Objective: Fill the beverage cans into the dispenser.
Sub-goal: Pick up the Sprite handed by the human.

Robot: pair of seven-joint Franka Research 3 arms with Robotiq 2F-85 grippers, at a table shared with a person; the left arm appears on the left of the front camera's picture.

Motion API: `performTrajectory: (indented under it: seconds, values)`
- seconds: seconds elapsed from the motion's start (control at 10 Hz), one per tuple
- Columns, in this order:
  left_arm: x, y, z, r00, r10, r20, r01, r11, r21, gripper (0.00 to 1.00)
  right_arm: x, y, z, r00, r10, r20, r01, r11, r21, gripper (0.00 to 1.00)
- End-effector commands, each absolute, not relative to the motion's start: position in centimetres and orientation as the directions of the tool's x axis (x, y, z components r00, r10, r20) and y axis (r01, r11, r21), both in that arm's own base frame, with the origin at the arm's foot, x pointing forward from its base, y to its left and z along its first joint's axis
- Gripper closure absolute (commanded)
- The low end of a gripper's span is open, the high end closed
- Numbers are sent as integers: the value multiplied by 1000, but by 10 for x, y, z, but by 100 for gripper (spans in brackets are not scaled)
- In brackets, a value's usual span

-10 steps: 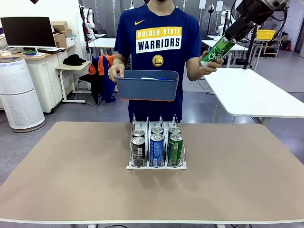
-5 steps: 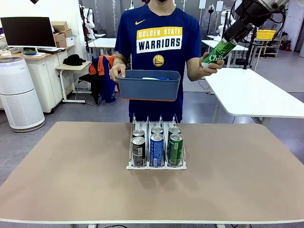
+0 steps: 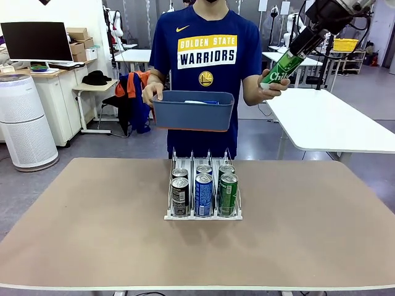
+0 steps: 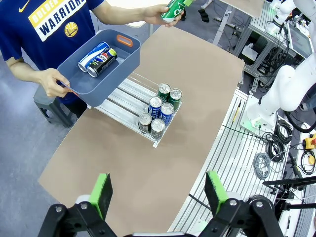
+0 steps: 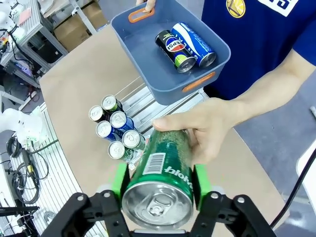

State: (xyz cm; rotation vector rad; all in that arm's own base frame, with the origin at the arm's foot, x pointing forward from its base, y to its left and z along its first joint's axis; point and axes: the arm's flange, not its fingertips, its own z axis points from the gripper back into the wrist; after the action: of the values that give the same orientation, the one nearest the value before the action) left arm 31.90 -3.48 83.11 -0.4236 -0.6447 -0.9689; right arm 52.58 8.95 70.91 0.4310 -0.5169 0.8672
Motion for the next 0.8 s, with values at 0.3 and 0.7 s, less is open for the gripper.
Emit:
performTrajectory:
  seconds: [0.3, 0.7]
  values:
    - [319, -34, 830, 405, -621, 671, 856, 515, -39, 0, 521, 87, 706, 507, 617, 602, -830, 538, 148, 100]
    - [319, -34, 830, 405, -621, 671, 856, 515, -39, 0, 520, 88, 708, 492, 631, 600, -844, 514, 153, 100]
